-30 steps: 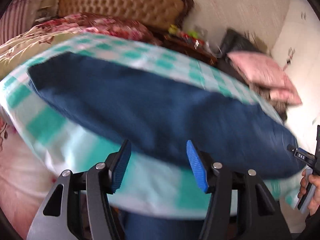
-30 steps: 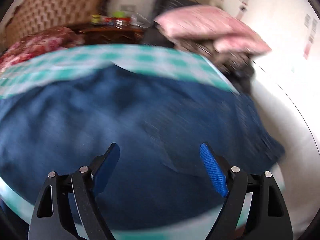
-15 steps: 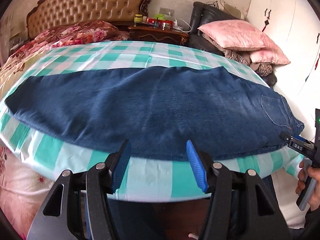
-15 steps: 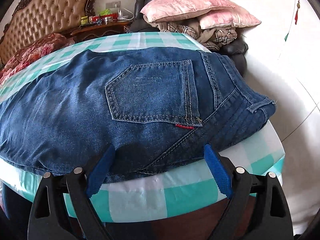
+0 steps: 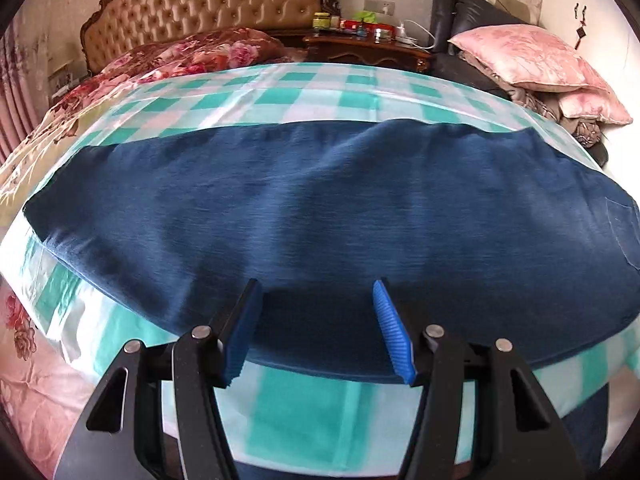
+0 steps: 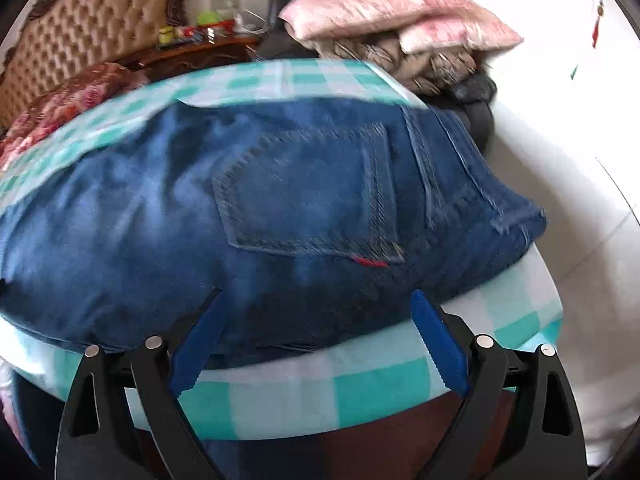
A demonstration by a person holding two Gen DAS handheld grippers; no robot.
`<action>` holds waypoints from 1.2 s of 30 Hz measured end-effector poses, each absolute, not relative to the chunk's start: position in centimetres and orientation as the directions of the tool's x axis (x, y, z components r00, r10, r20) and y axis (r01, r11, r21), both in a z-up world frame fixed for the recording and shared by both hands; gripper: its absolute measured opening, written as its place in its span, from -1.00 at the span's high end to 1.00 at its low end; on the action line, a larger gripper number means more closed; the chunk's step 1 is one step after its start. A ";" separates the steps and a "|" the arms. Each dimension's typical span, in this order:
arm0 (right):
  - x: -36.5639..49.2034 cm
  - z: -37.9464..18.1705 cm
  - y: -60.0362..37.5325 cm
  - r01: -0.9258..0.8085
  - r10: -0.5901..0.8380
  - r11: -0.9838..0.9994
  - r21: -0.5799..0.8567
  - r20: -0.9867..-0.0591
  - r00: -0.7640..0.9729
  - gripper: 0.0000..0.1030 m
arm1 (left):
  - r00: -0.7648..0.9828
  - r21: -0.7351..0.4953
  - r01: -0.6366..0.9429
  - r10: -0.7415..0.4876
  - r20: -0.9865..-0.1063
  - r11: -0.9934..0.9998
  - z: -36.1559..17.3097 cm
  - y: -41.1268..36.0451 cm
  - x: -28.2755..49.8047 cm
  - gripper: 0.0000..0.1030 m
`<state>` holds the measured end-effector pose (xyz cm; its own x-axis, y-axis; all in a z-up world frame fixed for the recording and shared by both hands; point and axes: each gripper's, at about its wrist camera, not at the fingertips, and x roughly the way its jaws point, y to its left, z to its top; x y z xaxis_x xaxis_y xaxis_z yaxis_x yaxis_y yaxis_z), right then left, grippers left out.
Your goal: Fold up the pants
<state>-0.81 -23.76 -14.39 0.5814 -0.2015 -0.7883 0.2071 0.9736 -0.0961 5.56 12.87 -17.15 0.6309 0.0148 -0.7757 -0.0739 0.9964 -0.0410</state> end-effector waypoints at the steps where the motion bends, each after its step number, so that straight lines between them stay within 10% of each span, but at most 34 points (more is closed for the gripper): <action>1: -0.6 -13.7 -22.8 0.177 -0.183 0.980 -0.095 -0.782 0.596 -0.71 | 0.635 -0.040 -0.077 0.018 -0.773 0.996 -17.2 13.5 5.6 -0.12; 9: 5.7 -10.8 -8.7 -0.170 0.024 0.979 -0.108 -0.775 0.631 -0.67 | 0.673 -0.056 -0.100 0.026 -0.740 0.993 -17.6 18.6 5.8 -0.11; 15: 13.8 -12.8 5.7 -0.390 0.207 0.920 -0.025 -0.817 0.539 -0.12 | 0.684 -0.048 -0.191 0.098 -0.723 0.980 -17.9 24.7 6.7 -0.07; 23: 18.1 -18.3 13.5 -0.455 0.191 0.887 -0.080 -0.834 0.518 -0.13 | 0.661 -0.012 -0.405 0.284 -0.695 0.914 -17.1 36.9 5.8 0.15; 26: 18.1 -18.6 12.9 -0.430 0.182 0.898 -0.089 -0.815 0.549 -0.41 | 0.672 -0.098 -0.527 0.343 -0.657 0.844 -15.9 41.8 3.1 0.17; 36: 17.5 -17.8 13.4 -0.396 0.183 0.915 -0.074 -0.799 0.572 -0.50 | 0.716 -0.205 -0.434 0.198 -0.669 0.877 -17.8 44.9 3.6 0.18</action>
